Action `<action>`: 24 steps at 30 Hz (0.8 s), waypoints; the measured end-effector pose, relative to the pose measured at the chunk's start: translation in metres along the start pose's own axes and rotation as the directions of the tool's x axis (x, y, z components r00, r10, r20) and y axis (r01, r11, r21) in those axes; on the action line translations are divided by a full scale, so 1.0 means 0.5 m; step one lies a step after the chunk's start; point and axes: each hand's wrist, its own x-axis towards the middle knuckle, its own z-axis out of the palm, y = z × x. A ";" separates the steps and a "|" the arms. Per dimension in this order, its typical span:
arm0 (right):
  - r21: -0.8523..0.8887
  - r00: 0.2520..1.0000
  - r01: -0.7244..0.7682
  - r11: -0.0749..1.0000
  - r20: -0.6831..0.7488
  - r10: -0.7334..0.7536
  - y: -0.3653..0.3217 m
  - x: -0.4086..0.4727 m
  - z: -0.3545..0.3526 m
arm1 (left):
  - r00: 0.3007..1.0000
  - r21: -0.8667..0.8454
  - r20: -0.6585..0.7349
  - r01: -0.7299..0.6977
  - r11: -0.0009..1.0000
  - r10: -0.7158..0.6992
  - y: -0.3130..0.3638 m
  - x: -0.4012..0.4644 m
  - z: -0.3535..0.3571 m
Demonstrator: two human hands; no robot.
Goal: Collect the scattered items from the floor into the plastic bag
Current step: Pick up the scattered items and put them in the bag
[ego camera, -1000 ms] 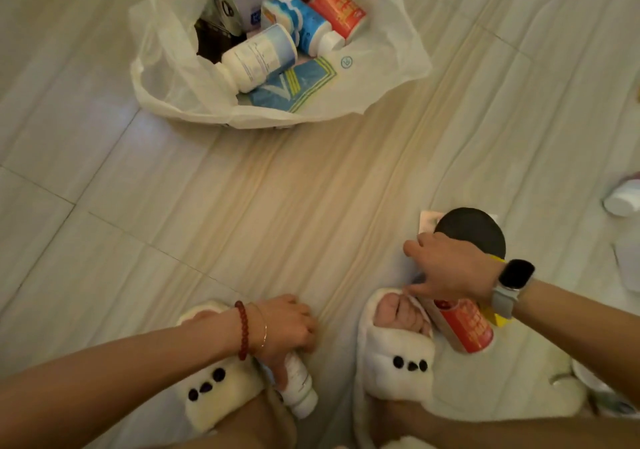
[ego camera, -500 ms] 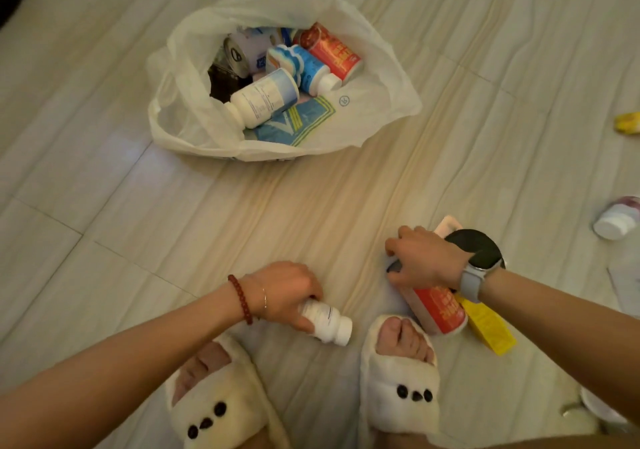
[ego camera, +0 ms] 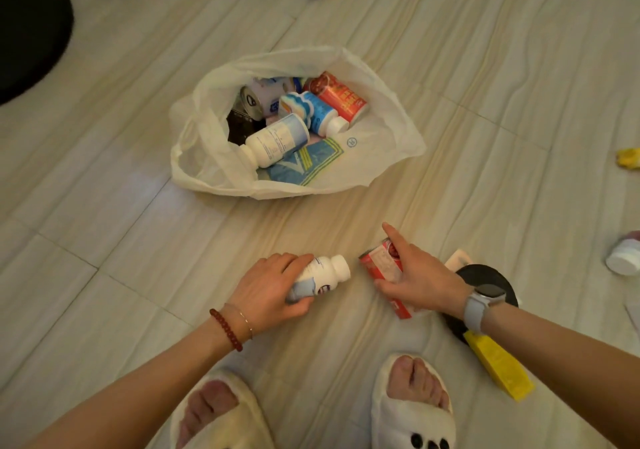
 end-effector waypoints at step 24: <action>0.619 0.935 0.184 0.764 -0.349 0.059 -0.346 0.295 -0.234 | 0.582 -0.468 -0.208 0.647 0.602 -0.786 -0.159 0.258 -0.317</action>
